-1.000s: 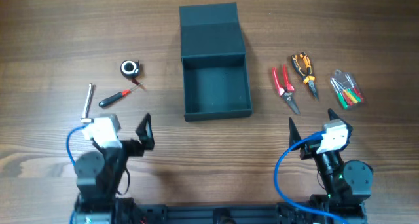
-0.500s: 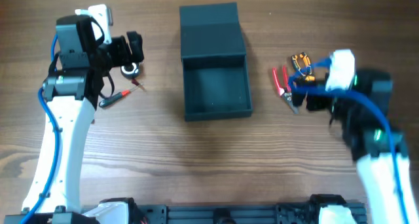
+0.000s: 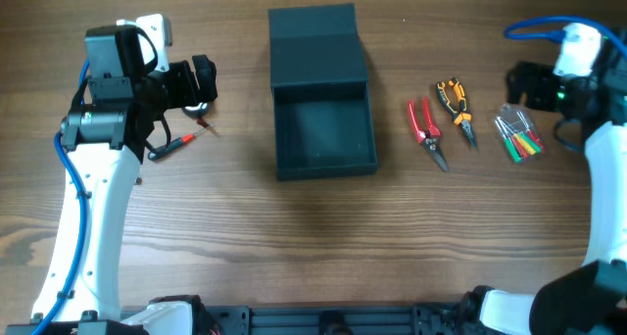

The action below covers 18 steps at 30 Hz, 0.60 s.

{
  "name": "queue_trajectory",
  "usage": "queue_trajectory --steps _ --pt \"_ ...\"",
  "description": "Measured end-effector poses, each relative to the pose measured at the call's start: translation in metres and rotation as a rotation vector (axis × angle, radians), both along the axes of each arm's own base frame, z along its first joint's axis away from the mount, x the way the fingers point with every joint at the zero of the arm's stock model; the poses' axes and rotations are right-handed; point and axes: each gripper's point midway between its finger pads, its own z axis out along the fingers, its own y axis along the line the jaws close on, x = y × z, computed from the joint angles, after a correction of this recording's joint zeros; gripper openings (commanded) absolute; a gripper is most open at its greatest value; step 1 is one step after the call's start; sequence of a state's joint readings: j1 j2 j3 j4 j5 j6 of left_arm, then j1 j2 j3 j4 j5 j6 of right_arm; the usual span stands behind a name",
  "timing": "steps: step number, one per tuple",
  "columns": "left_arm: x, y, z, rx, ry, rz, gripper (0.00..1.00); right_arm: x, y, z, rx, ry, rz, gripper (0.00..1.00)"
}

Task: Pack container
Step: 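Reach the right gripper to the clear screwdriver case and grasp it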

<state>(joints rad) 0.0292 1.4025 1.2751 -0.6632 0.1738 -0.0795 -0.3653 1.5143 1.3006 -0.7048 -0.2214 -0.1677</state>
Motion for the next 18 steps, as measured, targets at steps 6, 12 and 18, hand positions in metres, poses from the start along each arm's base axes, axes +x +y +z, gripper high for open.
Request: queue_trajectory --steps 6,12,18 --pt "0.000 0.000 0.000 -0.001 0.000 0.000 1.00 -0.003 -0.026 -0.047 -0.133 0.124 0.175 0.99" --pt "0.000 0.000 0.000 0.000 0.000 0.000 1.00 -0.011 -0.040 -0.130 -0.185 0.348 0.298 0.96" --pt "0.000 0.000 0.000 0.000 0.000 0.000 1.00 -0.023 -0.042 -0.172 -0.163 0.468 0.329 0.95"
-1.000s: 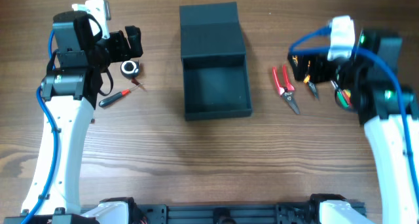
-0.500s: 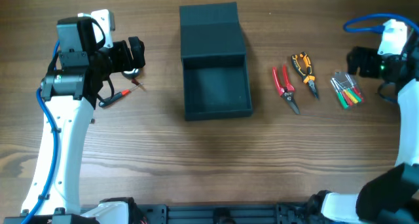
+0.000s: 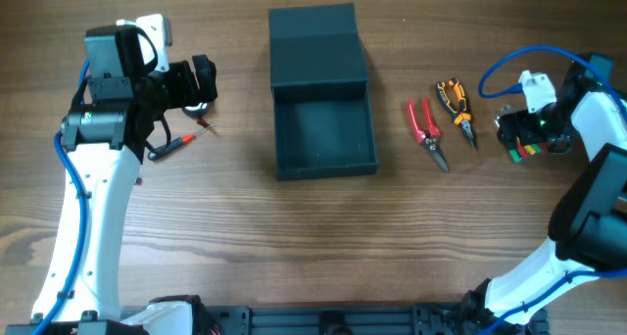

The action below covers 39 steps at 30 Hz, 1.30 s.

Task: Pack container
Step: 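Reach the right gripper to the clear screwdriver case and grasp it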

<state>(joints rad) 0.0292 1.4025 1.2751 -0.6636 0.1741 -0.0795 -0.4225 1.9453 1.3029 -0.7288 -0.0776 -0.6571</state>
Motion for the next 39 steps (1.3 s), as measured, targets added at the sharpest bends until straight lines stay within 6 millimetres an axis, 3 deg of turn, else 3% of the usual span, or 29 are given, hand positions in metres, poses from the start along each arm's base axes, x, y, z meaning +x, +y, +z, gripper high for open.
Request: queue_trajectory --steps 5,12,17,25,31,37,39 --pt "0.000 0.000 0.000 0.000 0.000 0.000 1.00 -0.005 0.002 -0.013 0.015 0.037 0.002 0.99" --pt "0.000 0.000 0.000 0.000 0.000 0.000 1.00 -0.005 0.002 -0.013 0.016 0.038 -0.001 0.85" --pt "0.000 0.000 0.000 0.000 0.000 0.000 1.00 0.002 -0.009 -0.011 -0.028 0.013 -0.064 0.79" --pt "0.000 0.000 0.000 0.000 0.000 0.000 1.00 0.001 -0.012 -0.011 -0.040 0.016 -0.087 0.87" --pt "0.000 0.000 0.000 0.000 0.000 0.000 1.00 -0.001 -0.010 -0.022 -0.024 0.040 -0.107 0.84" --pt "0.000 0.000 0.000 0.000 0.000 0.000 1.00 0.002 -0.009 -0.023 -0.008 0.036 -0.141 0.69" --pt "0.000 0.000 0.000 0.000 0.000 0.000 1.00 0.003 -0.010 -0.023 -0.008 0.031 -0.149 0.69"
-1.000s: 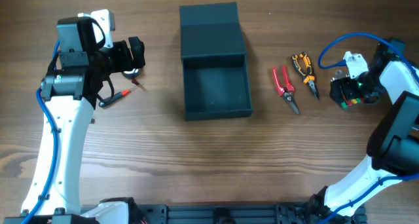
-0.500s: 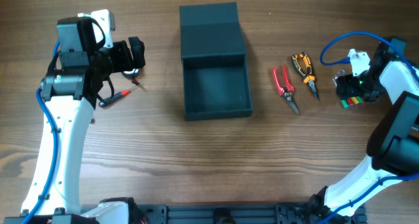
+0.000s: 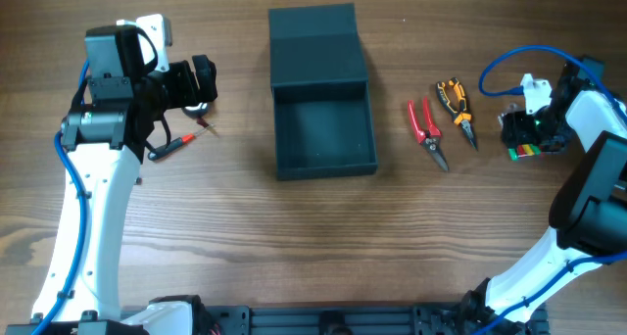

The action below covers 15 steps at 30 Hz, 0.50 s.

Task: Pack container
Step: 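Reach the right gripper to the clear screwdriver case and grasp it, then carry the screwdriver case into the green box and lower it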

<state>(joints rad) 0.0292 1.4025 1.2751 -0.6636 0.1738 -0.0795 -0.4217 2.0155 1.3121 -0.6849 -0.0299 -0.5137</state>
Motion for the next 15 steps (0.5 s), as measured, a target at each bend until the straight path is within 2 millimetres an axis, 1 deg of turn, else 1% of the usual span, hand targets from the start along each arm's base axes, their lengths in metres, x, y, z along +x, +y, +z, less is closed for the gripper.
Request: queue_trajectory --steps 1,2,3,4,5,7,8,9,10,11,12,13,14,15 --pt "0.000 0.000 0.000 0.000 0.000 0.000 1.00 0.001 0.000 0.000 -0.001 -0.003 -0.002 0.67" --pt "0.000 0.000 0.000 0.000 0.000 0.000 1.00 0.001 -0.001 0.000 -0.001 -0.005 -0.005 0.63" --pt "0.000 0.000 0.000 0.000 0.000 0.000 1.00 0.002 -0.001 0.000 -0.002 -0.006 -0.005 0.54" --pt "0.000 0.000 0.000 0.000 0.000 0.000 1.00 0.003 -0.001 0.000 -0.005 -0.012 -0.006 0.48" --pt "0.000 0.000 0.000 0.000 0.000 0.000 1.00 0.004 -0.002 0.001 -0.006 -0.015 -0.006 0.45" --pt "0.000 0.000 0.000 0.000 0.000 0.000 1.00 0.005 -0.002 0.001 -0.004 -0.021 -0.029 0.46" --pt "0.000 0.000 0.000 0.000 0.000 0.000 1.00 0.006 -0.003 0.001 -0.003 -0.028 -0.043 0.47" --pt "0.000 0.000 0.000 0.000 0.000 0.000 1.00 0.008 -0.003 0.002 0.001 -0.037 -0.060 0.50" --pt "0.000 0.000 0.000 0.000 0.000 0.000 1.00 0.011 -0.001 0.003 0.015 -0.048 -0.071 0.50" --pt "0.000 0.000 0.000 0.000 0.000 0.000 1.00 0.012 0.000 0.005 0.028 -0.057 -0.081 0.45" --pt "0.000 0.000 0.000 0.000 0.000 0.000 1.00 0.015 0.004 0.007 0.051 -0.072 -0.089 0.33" --pt "0.000 0.000 0.000 0.000 0.000 0.000 1.00 0.018 0.008 0.015 0.079 -0.099 -0.097 0.19" --pt "0.000 0.000 0.000 0.000 0.000 0.000 1.00 0.023 0.013 0.027 0.102 -0.137 -0.100 0.08" --pt "0.000 0.000 0.000 0.000 0.000 0.000 1.00 0.026 0.015 0.036 0.111 -0.163 -0.097 0.05"
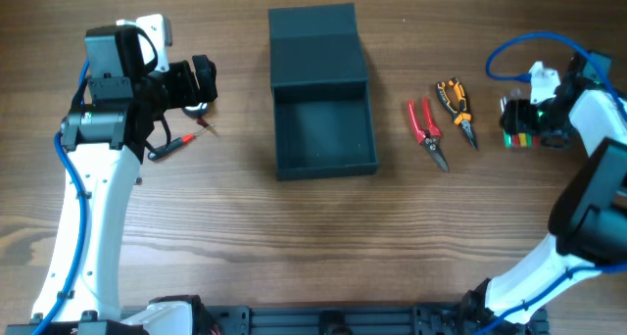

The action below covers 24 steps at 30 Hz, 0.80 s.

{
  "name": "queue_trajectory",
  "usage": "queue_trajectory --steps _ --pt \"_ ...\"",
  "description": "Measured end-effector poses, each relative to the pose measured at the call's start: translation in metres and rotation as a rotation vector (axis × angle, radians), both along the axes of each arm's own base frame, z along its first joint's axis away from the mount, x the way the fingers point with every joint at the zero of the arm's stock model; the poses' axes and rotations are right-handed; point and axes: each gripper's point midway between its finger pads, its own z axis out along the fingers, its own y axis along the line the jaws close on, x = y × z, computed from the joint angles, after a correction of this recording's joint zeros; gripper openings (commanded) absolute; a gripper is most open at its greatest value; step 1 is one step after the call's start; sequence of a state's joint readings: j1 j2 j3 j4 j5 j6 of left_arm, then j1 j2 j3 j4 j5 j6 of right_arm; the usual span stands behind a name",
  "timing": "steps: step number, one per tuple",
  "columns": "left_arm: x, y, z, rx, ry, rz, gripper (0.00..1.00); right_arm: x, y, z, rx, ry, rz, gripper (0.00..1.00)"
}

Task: Pack container
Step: 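Carry the screwdriver case into the green box and lower it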

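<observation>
An open dark box [324,129] stands at the middle of the table, its lid folded back behind it. To its right lie red-handled pliers [426,131] and orange-and-black pliers [455,107]. Further right, my right gripper [516,122] points down at a pack of screwdrivers [516,138]. Only the pack's green, red and yellow ends show under the fingers, and it appears held. My left gripper [201,95] hangs at the far left over a small red-tipped tool [176,142]. Its fingers cannot be made out from above.
The wooden table [294,237] stretches bare in front of the box. A blue cable [509,53] loops above the right wrist. The white left arm [88,208] runs down the left side of the table.
My right gripper has shifted slightly toward the back of the table, and the coloured ends of the screwdriver pack have gone with it. The left arm, box and pliers are unchanged.
At first my right gripper hung behind the screwdriver pack, which lay spread out in full view. Then the gripper stood down over the pack, covering most of it, and stayed there. Now gripper and pack sit a little further back. The left arm never moved.
</observation>
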<state>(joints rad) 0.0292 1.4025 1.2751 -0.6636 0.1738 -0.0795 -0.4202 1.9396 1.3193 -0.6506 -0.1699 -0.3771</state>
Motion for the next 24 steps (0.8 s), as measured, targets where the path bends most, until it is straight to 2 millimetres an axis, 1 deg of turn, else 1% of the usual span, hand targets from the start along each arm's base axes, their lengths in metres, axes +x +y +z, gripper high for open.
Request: queue_trajectory --steps 3,4,5,6,7,9,10,12,13,14,15,16,17,19,21,24 --pt "0.000 0.000 0.000 0.000 0.000 0.000 1.00 0.012 0.022 0.060 0.005 -0.138 0.039 0.04" --pt "0.000 0.000 0.000 0.000 0.000 0.000 1.00 0.015 0.034 0.079 0.000 -0.179 0.065 0.04" --pt "0.000 0.000 0.000 0.000 0.000 0.000 1.00 0.017 0.046 0.093 0.003 -0.210 0.091 0.04" --pt "0.000 0.000 0.000 0.000 0.000 0.000 1.00 0.020 0.067 0.118 -0.003 -0.263 0.141 0.04" --pt "0.000 0.000 0.000 0.000 0.000 0.000 1.00 0.021 0.086 0.133 -0.003 -0.296 0.176 0.04" --pt "0.000 0.000 0.000 0.000 0.000 0.000 1.00 0.021 0.131 0.157 0.024 -0.351 0.242 0.04" --pt "0.000 0.000 0.000 0.000 0.000 0.000 1.00 0.019 0.163 0.171 0.060 -0.384 0.278 0.04" --pt "0.000 0.000 0.000 0.000 0.000 0.000 1.00 0.015 0.215 0.188 0.135 -0.421 0.322 0.04" --pt "0.000 0.000 0.000 0.000 0.000 0.000 1.00 0.011 0.239 0.192 0.176 -0.422 0.332 0.04" --pt "0.000 0.000 0.000 0.000 0.000 0.000 1.00 0.007 0.258 0.193 0.206 -0.417 0.345 0.04" --pt "0.000 0.000 0.000 0.000 0.000 0.000 1.00 0.004 0.273 0.193 0.230 -0.409 0.349 0.04" --pt "0.000 0.000 0.000 -0.001 0.000 0.000 1.00 -0.004 0.296 0.193 0.262 -0.393 0.355 0.04" --pt "0.000 0.000 0.000 0.000 0.000 0.000 1.00 -0.010 0.313 0.193 0.283 -0.380 0.352 0.04" --pt "0.000 0.000 0.000 0.000 0.000 0.000 1.00 -0.021 0.339 0.190 0.314 -0.350 0.318 0.04" --pt "0.000 0.000 0.000 0.000 0.000 0.000 1.00 -0.030 0.358 0.185 0.335 -0.318 0.273 0.04" --pt "0.000 0.000 0.000 0.000 0.000 0.000 1.00 -0.040 0.384 0.165 0.362 -0.241 0.186 0.04"
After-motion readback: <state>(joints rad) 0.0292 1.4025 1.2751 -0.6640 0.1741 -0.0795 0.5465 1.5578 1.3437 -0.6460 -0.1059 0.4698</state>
